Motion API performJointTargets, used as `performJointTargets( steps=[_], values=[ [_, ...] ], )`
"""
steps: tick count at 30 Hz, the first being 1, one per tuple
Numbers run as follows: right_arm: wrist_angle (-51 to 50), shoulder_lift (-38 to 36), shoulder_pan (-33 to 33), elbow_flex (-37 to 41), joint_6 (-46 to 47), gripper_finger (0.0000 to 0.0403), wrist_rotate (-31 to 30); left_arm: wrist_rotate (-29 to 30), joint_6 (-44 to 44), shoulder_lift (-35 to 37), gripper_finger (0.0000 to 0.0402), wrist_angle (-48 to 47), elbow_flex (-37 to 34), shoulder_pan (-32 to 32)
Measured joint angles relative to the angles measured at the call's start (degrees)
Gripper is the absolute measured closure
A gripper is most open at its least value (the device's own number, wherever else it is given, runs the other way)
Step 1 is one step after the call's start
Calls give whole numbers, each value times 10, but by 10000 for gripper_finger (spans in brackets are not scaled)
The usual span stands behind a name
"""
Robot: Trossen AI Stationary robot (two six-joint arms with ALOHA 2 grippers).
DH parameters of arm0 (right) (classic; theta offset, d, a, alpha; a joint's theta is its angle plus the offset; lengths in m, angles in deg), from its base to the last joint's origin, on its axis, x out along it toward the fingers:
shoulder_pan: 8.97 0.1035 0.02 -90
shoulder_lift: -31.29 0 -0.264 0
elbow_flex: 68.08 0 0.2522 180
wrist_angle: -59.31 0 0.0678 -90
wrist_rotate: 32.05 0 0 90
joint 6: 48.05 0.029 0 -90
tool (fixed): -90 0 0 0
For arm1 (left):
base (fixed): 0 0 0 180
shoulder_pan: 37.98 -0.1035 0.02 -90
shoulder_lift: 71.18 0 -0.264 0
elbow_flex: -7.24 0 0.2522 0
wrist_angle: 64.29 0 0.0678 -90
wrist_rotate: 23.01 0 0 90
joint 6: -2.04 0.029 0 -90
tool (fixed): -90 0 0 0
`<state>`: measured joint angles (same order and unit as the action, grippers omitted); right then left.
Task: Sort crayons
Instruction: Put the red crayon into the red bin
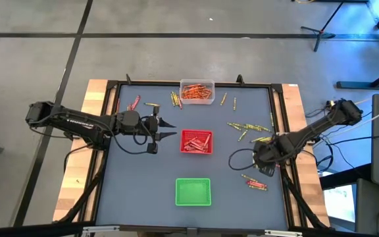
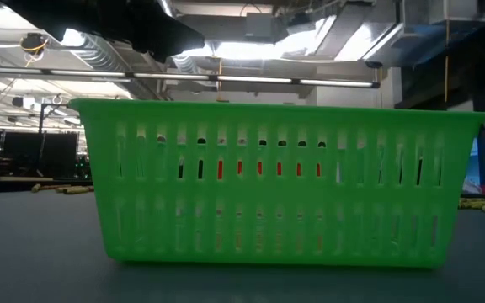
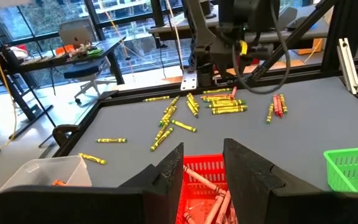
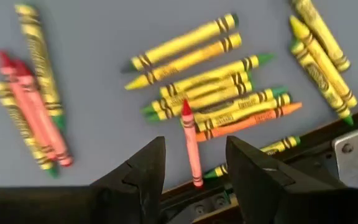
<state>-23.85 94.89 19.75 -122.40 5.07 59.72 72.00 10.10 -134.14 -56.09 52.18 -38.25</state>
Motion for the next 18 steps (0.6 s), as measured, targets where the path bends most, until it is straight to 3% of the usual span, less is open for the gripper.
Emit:
performJointTargets(
  steps=[11, 18],
  values=[
    [21, 11, 13, 16, 11, 237, -22, 0, 0, 0, 302, 1, 0, 0],
    [51, 39, 13, 46, -13, 237, 1, 0, 0, 0, 302, 2, 0, 0]
  ],
)
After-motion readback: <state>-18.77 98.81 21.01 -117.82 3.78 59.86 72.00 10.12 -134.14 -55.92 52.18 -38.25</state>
